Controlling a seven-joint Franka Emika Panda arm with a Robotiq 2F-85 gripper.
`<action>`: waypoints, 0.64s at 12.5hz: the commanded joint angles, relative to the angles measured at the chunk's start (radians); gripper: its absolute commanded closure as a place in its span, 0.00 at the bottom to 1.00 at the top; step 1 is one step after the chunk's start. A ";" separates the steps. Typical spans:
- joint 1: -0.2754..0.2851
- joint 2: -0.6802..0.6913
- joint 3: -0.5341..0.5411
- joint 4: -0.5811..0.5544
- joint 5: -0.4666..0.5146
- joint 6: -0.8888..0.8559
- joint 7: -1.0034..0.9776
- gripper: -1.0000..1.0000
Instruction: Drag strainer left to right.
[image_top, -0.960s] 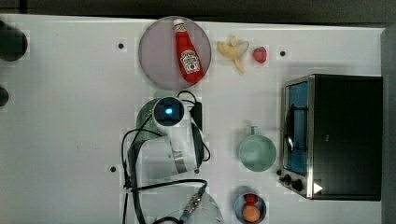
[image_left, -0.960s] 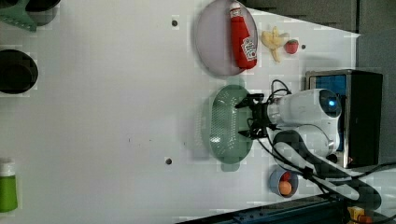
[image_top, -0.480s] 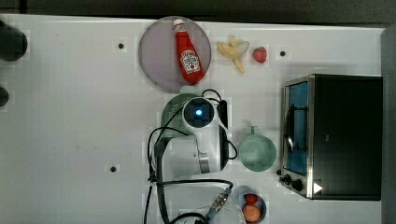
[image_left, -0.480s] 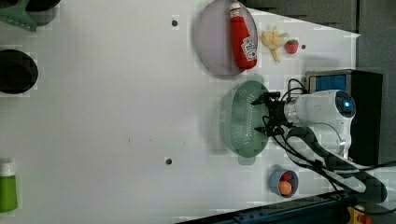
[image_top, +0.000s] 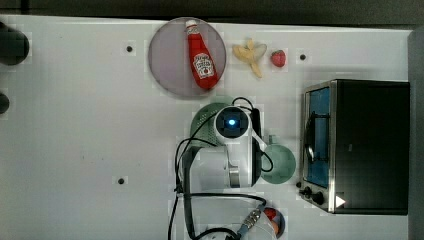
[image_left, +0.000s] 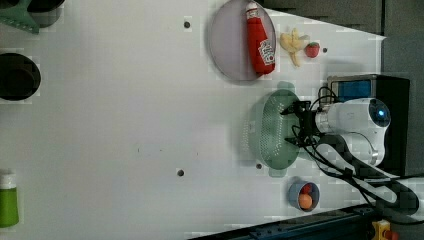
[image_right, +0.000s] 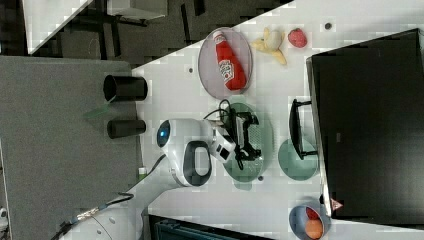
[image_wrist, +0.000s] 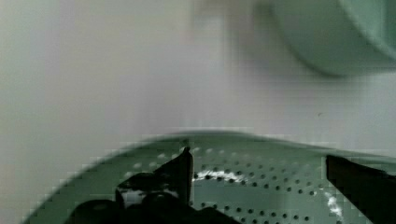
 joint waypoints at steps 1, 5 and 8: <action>-0.027 -0.020 -0.039 0.011 0.028 -0.004 -0.059 0.00; -0.025 -0.083 -0.021 0.007 0.030 -0.013 -0.126 0.00; -0.025 -0.259 0.001 0.011 0.031 -0.120 -0.411 0.00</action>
